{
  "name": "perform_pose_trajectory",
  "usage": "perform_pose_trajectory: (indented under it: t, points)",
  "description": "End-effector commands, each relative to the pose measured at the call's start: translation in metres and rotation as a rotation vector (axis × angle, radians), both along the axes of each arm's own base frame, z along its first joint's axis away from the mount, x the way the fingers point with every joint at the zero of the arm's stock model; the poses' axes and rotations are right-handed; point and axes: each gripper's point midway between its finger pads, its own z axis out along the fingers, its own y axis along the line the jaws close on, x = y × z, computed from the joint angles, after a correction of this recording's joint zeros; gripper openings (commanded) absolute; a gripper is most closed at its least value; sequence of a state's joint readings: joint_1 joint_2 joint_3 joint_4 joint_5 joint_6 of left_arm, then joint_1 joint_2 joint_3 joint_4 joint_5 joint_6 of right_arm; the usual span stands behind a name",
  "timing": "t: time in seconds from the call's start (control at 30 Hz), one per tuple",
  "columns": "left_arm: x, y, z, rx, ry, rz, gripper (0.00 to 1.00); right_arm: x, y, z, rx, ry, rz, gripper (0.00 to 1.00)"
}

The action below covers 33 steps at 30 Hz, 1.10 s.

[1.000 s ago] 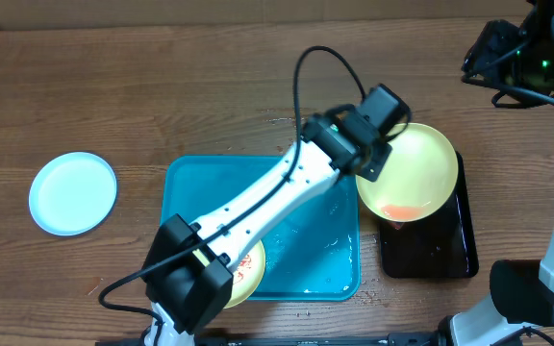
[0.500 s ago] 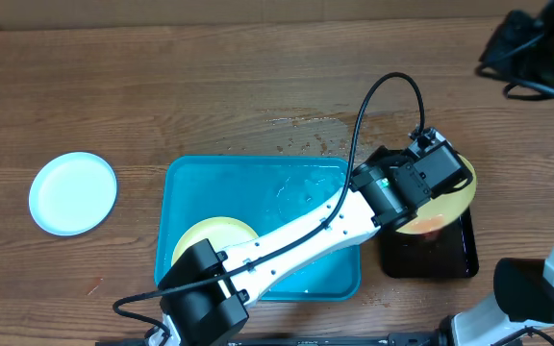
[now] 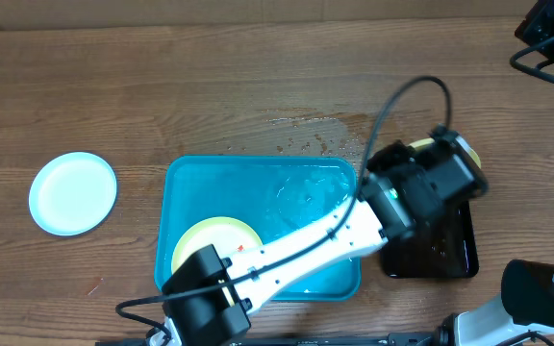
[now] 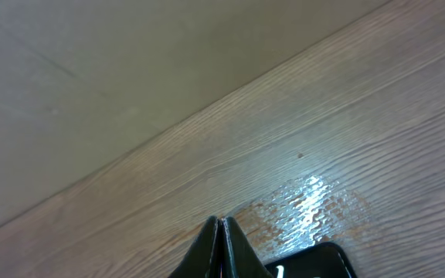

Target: Clean dirty plates on tray and stack at the side

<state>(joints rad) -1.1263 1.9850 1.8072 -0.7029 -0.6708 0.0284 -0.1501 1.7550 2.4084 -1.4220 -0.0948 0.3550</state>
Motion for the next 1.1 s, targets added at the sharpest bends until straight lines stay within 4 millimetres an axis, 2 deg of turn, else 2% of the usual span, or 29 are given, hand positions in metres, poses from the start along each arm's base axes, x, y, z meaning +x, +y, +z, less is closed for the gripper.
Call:
perform_pose_trajectory:
  t: [0.0, 0.2, 0.4, 1.07]
  points:
    - [-0.009, -0.003, 0.045, 0.108, -0.185, -0.039, 0.04, -0.008, 0.004, 0.021, -0.007, -0.061, 0.025, 0.04]
    - [-0.024, -0.014, 0.068, 0.206, -0.325, -0.069, 0.04, -0.009, 0.006, 0.019, -0.006, -0.055, 0.036, 0.04]
    - [-0.027, -0.007, 0.079, 0.261, -0.389, -0.020, 0.04, -0.010, 0.012, 0.020, 0.004, -0.058, 0.077, 0.04]
    - [-0.026, -0.005, 0.081, 0.264, -0.397, -0.008, 0.04, -0.011, 0.015, 0.019, 0.016, -0.053, 0.091, 0.04]
